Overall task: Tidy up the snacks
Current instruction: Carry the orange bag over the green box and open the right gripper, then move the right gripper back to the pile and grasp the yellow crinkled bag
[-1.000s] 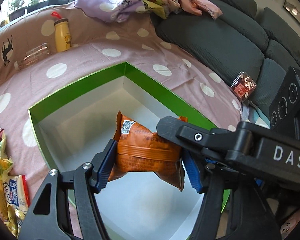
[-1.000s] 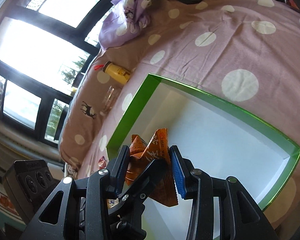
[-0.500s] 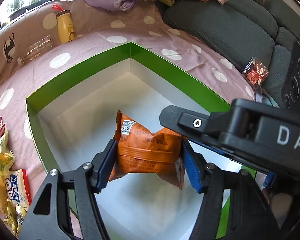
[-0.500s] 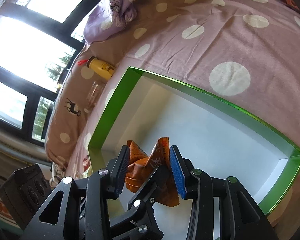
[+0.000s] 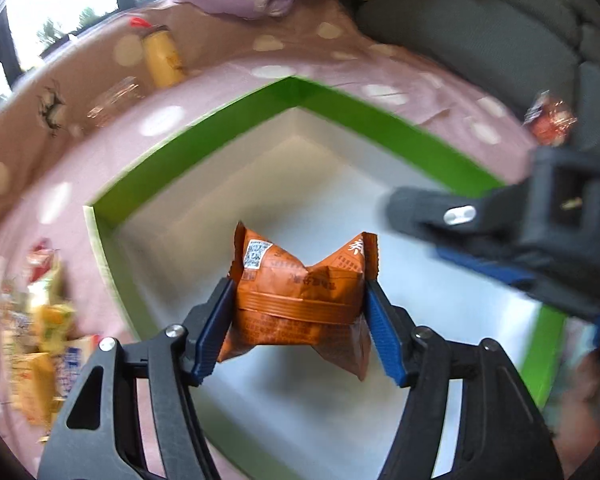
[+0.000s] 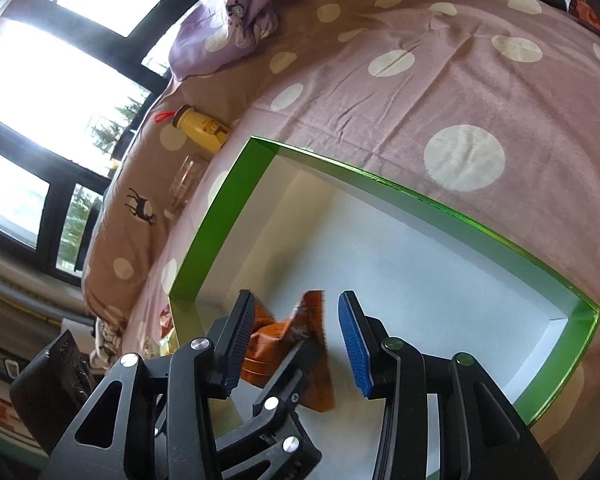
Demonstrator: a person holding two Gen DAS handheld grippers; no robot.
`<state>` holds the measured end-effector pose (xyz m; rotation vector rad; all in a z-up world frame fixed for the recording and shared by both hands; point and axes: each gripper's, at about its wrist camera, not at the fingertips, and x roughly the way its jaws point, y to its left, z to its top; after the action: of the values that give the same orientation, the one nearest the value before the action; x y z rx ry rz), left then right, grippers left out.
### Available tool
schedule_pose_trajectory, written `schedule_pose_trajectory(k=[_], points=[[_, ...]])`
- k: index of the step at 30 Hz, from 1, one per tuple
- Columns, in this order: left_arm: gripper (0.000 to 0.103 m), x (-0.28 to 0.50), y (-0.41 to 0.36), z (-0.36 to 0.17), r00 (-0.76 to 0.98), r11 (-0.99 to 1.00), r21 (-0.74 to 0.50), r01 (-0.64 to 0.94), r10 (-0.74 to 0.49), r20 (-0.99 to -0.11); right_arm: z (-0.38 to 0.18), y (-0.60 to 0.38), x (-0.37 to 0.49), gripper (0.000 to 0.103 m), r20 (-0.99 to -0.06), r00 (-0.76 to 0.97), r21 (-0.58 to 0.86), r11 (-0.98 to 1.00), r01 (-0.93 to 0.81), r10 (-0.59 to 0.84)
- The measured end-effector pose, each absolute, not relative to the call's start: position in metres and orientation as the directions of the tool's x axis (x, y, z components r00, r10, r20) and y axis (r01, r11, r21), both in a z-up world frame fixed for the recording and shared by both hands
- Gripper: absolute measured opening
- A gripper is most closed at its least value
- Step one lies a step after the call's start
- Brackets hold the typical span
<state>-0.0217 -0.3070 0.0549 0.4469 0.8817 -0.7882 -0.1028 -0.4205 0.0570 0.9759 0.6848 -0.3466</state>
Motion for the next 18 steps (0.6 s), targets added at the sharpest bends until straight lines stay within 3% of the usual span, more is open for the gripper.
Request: schedule_pose_trajectory(k=[8,10,12,13,18], points=[[0.067,-0.017,-0.296,0.060,0.329,0.621,-0.065,0.781,-0.499,-0.801,0.061,-0.418,-0.104,0.049,-0.681,0.733,0.618,0.543,0.568,0.009],[0.076,-0.015,-0.290,0.068,0.272,0.618,-0.169,0.767,-0.553,-0.788,0.064,-0.416,-0.106,0.052,-0.693,0.721,0.600,0.548,0.583,-0.009],[0.085,-0.015,-0.285,0.077,0.224,0.611,-0.265,0.746,-0.605,-0.764,0.071,-0.413,-0.109,0.061,-0.693,0.720,0.585,0.555,0.591,-0.036],[0.085,-0.017,-0.281,0.083,0.224,0.608,-0.281,0.742,-0.620,-0.752,0.075,-0.411,-0.111,0.064,-0.687,0.725,0.584,0.559,0.588,-0.045],[0.093,-0.037,-0.254,0.113,0.314,0.631,-0.226,0.742,-0.625,-0.715,0.094,-0.400,-0.118,0.074,-0.634,0.770,0.593,0.592,0.546,-0.075]])
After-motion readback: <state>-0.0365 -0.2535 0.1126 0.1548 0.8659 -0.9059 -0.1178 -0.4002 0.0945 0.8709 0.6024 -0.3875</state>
